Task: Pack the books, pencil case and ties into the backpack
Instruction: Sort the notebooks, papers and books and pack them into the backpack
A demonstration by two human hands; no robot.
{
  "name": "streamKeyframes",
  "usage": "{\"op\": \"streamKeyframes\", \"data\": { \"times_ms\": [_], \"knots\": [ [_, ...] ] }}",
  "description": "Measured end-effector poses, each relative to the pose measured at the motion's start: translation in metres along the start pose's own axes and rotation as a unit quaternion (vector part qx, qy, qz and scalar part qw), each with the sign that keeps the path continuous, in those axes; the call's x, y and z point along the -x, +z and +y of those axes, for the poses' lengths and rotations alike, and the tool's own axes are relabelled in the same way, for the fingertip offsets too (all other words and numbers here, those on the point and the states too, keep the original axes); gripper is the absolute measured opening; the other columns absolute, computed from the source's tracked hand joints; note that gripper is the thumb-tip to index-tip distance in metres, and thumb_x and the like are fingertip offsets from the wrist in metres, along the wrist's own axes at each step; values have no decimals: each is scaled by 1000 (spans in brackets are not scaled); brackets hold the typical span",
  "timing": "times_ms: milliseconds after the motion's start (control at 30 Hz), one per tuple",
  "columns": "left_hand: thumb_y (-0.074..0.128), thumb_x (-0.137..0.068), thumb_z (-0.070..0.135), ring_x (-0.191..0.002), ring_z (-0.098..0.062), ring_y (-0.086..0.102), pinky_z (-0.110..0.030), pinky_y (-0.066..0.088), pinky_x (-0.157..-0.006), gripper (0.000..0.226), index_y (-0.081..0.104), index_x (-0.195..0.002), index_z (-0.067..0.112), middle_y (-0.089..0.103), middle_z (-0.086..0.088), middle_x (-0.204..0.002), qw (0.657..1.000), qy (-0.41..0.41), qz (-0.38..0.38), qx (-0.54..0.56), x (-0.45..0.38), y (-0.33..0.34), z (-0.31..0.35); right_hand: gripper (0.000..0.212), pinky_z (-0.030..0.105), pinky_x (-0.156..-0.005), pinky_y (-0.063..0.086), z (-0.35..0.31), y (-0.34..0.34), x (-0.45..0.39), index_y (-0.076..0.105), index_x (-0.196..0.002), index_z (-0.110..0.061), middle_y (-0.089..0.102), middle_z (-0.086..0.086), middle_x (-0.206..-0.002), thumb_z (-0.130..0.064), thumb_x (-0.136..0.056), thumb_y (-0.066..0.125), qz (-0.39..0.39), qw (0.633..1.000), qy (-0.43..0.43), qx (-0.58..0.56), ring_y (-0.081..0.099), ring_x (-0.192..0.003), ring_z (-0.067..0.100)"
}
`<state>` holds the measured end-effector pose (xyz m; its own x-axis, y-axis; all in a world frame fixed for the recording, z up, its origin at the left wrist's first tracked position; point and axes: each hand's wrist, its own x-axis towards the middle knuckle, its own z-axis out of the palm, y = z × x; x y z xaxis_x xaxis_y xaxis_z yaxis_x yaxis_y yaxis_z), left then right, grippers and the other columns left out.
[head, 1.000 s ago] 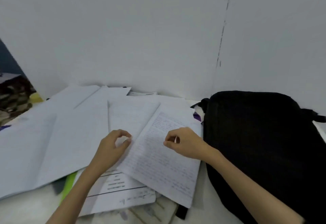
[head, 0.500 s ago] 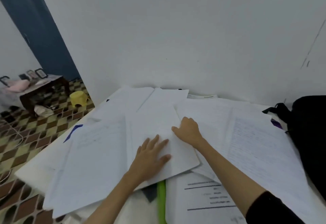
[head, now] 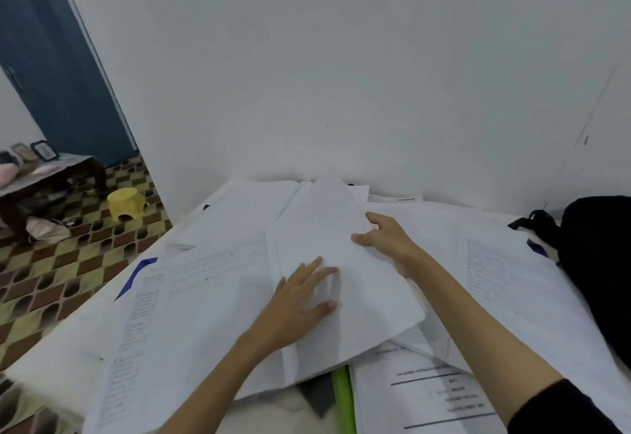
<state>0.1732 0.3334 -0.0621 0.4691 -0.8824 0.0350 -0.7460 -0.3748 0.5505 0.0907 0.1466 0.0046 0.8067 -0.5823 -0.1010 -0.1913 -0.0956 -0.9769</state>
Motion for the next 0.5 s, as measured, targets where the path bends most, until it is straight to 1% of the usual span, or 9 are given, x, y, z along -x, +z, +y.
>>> {"op": "streamKeyframes", "data": {
  "times_ms": [67, 133, 200, 267, 300, 367, 433, 500],
  "knots": [
    [48, -92, 49, -145, -12, 9, -42, 6, -117, 50, 32, -139, 41, 14, 11, -157, 997, -6, 71, 35, -11, -12, -9, 23, 26, -69, 51, -18, -15, 3, 62, -108, -8, 66, 10, -105, -2, -86, 62, 27, 998, -45, 23, 64, -85, 22],
    [52, -92, 45, -145, -18, 16, -45, 12, -117, 47, 42, -135, 33, 22, 3, -155, 986, -23, 148, 73, -28, -23, -20, 21, 26, -71, 50, -35, -34, 8, 62, -105, -14, 67, 6, -103, -4, -86, 63, 65, 993, -91, 45, 64, -86, 22],
    [53, -93, 40, -145, -22, 15, -47, 11, -117, 45, 44, -135, 28, 21, -2, -156, 973, -71, 210, 70, -47, -32, -30, 20, 22, -68, 49, -48, -56, 13, 61, -103, -18, 65, 1, -98, -7, -87, 63, 110, 983, -130, 67, 63, -82, 18],
    [52, -93, 42, -145, -28, 12, -50, 9, -115, 51, 40, -139, 27, 18, -6, -157, 956, -133, 256, 51, -65, -40, -39, 16, 16, -60, 47, -53, -79, 17, 60, -101, -16, 64, -2, -92, -8, -88, 62, 153, 973, -156, 78, 62, -74, 15],
    [51, -92, 46, -144, -30, 13, -51, 10, -114, 56, 36, -142, 27, 18, -8, -157, 948, -161, 265, 67, -72, -45, -40, 13, 13, -55, 46, -54, -89, 19, 60, -99, -14, 64, -2, -89, -8, -88, 62, 173, 968, -166, 78, 60, -70, 13],
    [51, -90, 51, -140, -33, 24, -50, 20, -112, 65, 27, -145, 26, 24, -10, -154, 929, -205, 258, 171, -86, -52, -40, 9, 11, -48, 44, -55, -106, 22, 59, -97, -9, 62, -4, -82, -7, -88, 62, 208, 958, -183, 75, 58, -64, 12],
    [50, -91, 50, -132, -35, 36, -45, 31, -106, 68, 21, -146, 23, 31, -14, -150, 904, -228, 226, 282, -99, -56, -33, 10, 13, -48, 45, -55, -119, 24, 59, -98, -5, 62, -3, -81, -8, -89, 62, 235, 950, -194, 74, 58, -62, 11],
    [56, -90, 44, -128, -36, 42, -44, 36, -102, 71, 21, -146, 18, 37, -17, -146, 883, -240, 216, 340, -112, -62, -23, 8, 14, -48, 45, -56, -128, 25, 58, -96, -6, 63, -3, -81, -8, -89, 61, 251, 943, -207, 72, 59, -59, 6]
  ]
}}
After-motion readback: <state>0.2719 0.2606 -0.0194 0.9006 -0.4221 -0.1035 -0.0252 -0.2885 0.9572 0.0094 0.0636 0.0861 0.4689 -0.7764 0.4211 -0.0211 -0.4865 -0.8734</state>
